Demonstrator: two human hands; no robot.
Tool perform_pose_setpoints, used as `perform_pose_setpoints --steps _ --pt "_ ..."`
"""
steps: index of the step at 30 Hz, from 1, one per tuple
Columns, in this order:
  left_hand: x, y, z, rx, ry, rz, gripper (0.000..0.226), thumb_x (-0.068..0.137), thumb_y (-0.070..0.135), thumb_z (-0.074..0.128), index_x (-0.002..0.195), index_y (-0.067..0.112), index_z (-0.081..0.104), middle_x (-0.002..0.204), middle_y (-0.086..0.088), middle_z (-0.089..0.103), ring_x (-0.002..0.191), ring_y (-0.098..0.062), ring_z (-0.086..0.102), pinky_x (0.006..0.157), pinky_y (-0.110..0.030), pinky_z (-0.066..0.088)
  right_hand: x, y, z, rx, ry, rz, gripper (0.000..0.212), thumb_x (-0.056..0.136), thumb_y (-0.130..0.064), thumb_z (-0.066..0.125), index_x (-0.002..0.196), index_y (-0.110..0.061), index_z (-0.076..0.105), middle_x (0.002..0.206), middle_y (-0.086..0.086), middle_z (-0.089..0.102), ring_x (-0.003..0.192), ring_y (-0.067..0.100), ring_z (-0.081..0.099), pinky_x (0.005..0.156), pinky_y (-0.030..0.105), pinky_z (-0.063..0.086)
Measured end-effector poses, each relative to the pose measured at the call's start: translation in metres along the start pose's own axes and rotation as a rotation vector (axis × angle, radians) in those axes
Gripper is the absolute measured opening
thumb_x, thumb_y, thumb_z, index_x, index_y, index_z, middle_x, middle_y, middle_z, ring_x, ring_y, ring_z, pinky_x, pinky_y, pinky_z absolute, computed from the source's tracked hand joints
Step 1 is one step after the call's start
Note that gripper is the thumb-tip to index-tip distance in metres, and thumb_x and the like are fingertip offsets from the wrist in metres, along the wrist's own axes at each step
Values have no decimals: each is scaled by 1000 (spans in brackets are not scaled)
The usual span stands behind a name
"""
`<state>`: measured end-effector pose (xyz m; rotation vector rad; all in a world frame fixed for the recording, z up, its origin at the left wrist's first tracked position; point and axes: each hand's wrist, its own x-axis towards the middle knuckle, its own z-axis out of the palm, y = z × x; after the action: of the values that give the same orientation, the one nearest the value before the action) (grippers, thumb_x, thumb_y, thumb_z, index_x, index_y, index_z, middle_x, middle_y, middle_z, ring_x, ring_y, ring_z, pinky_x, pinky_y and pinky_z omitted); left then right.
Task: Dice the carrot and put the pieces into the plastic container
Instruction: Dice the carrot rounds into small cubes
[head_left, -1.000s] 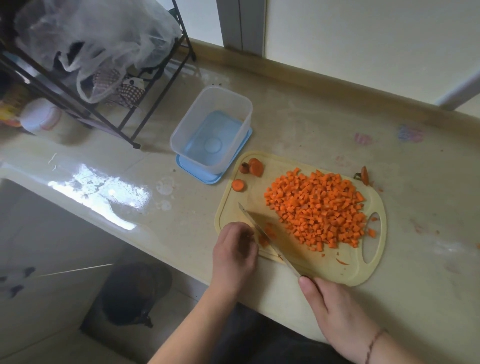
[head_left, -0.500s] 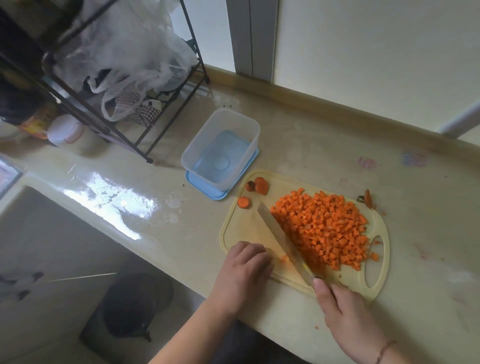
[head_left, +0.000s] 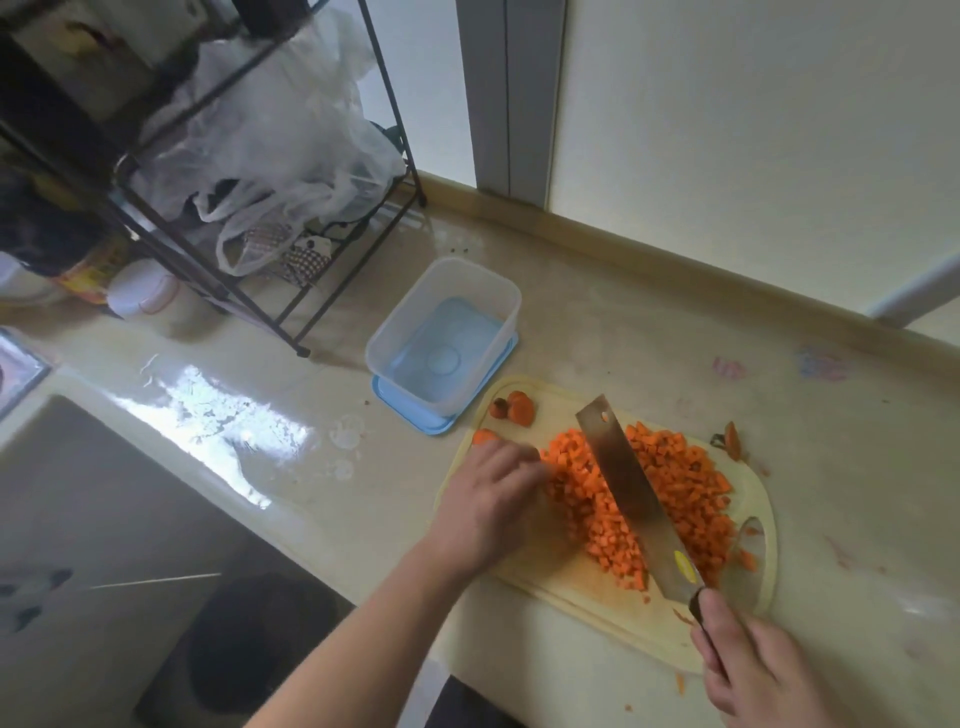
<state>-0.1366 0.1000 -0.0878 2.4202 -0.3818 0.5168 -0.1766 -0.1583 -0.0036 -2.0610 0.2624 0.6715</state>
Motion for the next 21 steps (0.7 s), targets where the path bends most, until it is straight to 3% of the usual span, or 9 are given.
perform_pose_setpoints --steps 3,6,10,14,19,21 --pt "32 -22 -11 267 -3 -127 20 89 14 71 108 11 72 115 -4 69 105 -30 54 82 -39 42 0 -1 2 14 -7 20 74 56 -85 38 58 -12 42 44 0 33 40 16 31 40 17 24" --pt "53 -32 -10 384 -134 -84 11 89 16 69 99 12 71 101 -3 70 96 -31 56 72 -40 45 0 -2 3 24 -27 36 88 47 -99 37 60 -13 43 45 1 33 40 14 31 40 15 25" --pt "56 -35 -10 388 -197 -3 3 90 11 72 89 13 70 88 -1 69 82 -25 55 66 -36 40 -1 -3 2 34 -30 42 91 42 -102 37 61 -13 43 46 0 31 40 14 30 41 17 23" --pt "55 -33 -7 316 -172 -25 12 86 0 73 96 7 73 90 -6 72 77 -29 61 64 -38 50 0 -4 0 14 -45 29 88 48 -100 35 61 -13 42 46 0 32 41 15 31 42 18 24" --pt "58 -26 -6 248 -134 -73 9 86 0 74 92 7 75 81 -7 70 72 -30 62 62 -41 53 -2 -9 0 12 -57 -14 69 60 -79 35 59 -11 42 45 1 35 40 15 35 43 16 27" --pt "57 -17 -11 158 -34 -132 8 86 -2 75 90 5 75 81 -5 70 69 -26 63 61 -39 54 -3 -9 2 26 -55 -29 66 65 -76 37 60 -10 43 44 1 34 40 16 34 42 16 27"
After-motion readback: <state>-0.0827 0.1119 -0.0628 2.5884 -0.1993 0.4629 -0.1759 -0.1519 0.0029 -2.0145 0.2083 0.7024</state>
